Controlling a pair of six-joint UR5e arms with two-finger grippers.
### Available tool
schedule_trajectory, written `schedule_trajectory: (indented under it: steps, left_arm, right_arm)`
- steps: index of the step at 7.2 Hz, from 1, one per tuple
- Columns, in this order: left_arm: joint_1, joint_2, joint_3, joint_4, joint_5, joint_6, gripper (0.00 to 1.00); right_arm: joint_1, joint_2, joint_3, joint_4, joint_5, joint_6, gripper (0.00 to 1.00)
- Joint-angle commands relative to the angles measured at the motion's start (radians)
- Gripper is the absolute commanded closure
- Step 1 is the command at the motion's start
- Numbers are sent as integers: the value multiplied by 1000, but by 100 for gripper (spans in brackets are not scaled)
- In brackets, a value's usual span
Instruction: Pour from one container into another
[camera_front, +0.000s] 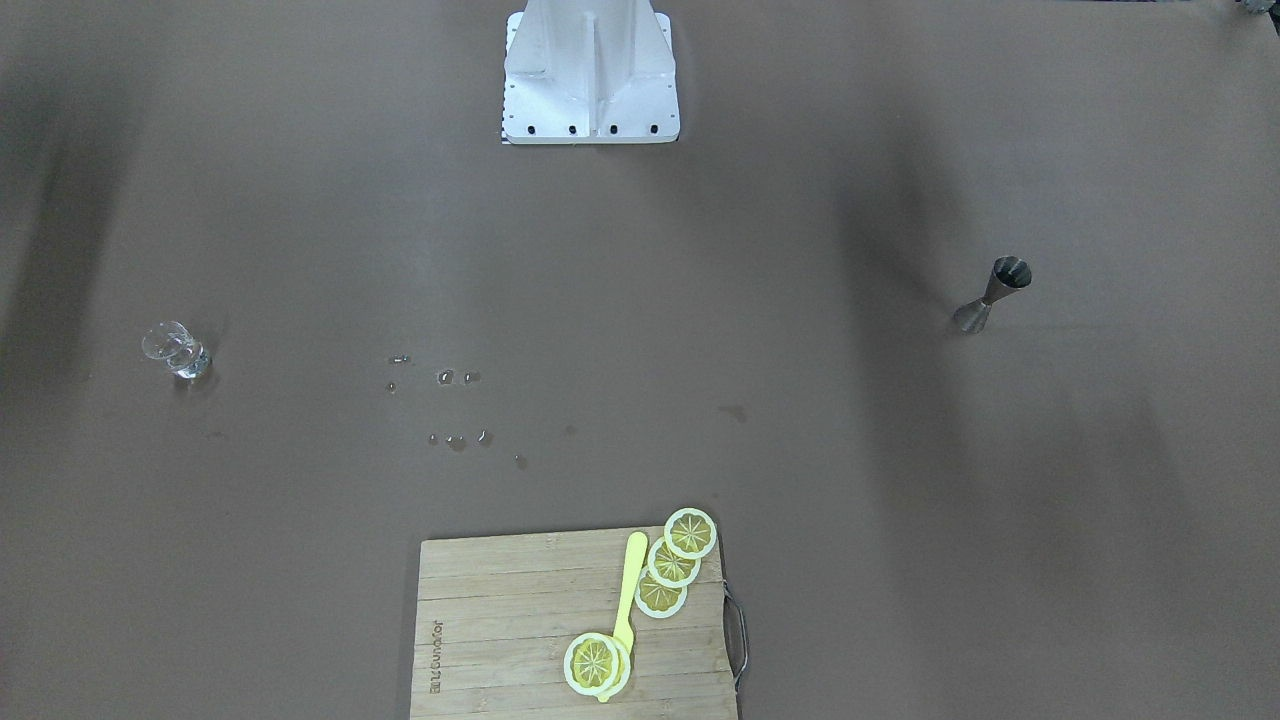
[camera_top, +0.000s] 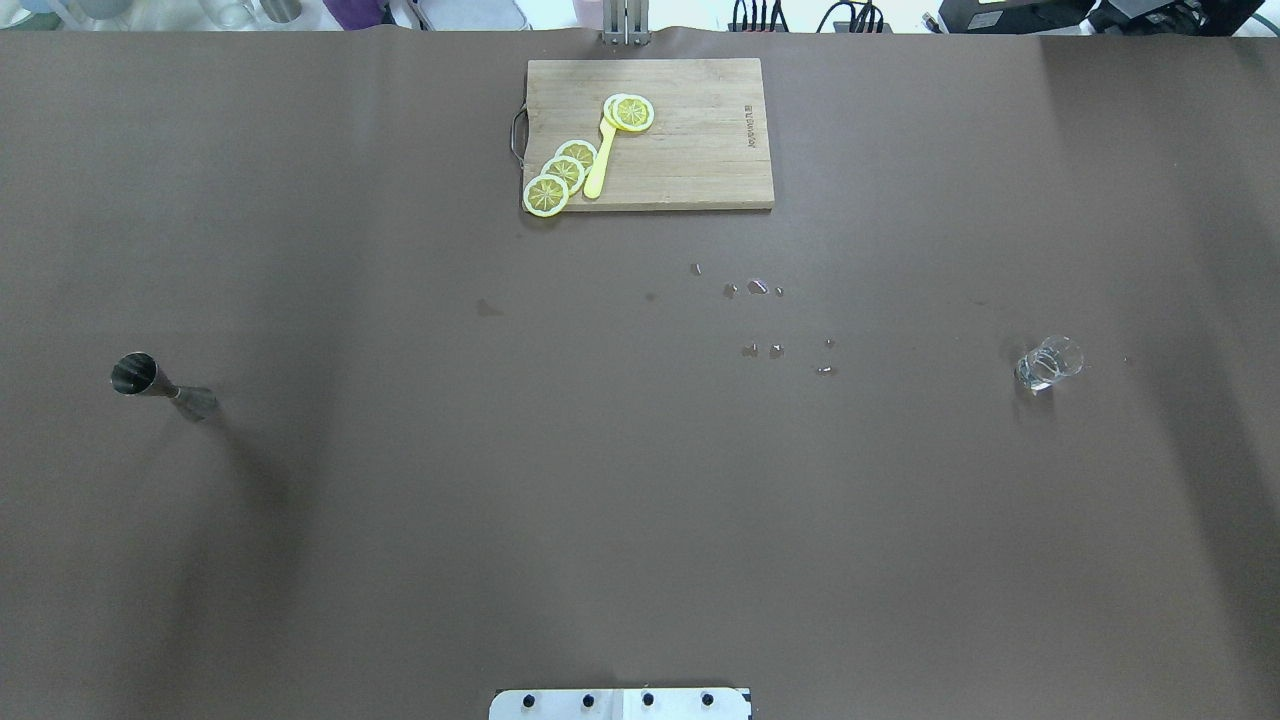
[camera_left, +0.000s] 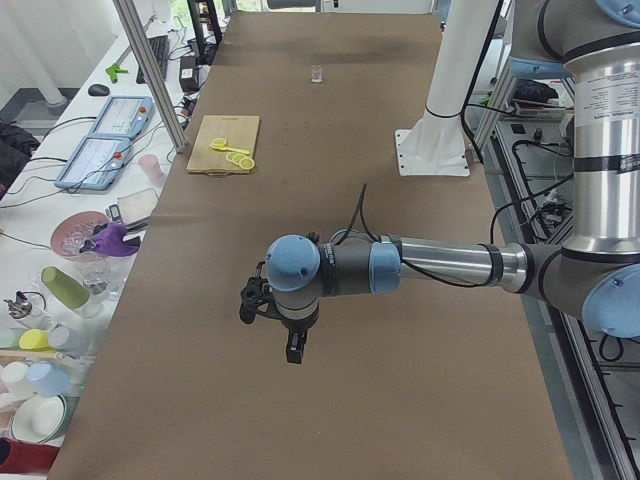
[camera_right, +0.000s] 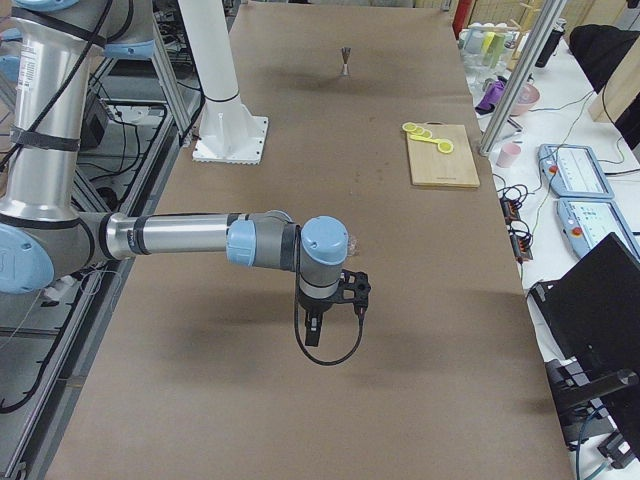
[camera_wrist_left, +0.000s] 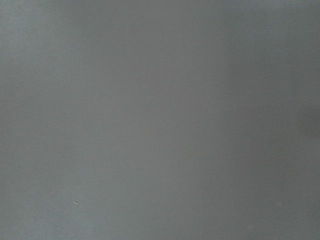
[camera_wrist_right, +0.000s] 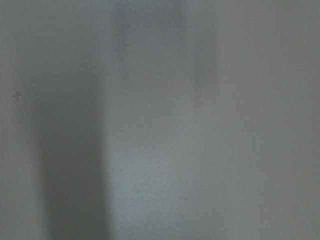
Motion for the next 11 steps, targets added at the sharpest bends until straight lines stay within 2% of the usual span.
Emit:
schedule_trajectory:
  steps: [1, 11]
  left_arm:
    - [0, 0, -1, 0, 0, 0, 1]
    - [-2, 5, -19, 2, 0, 0, 1]
  right_arm:
    - [0, 0, -8, 0, -2, 1, 0]
    - [0, 0, 15, 0, 7, -13, 0]
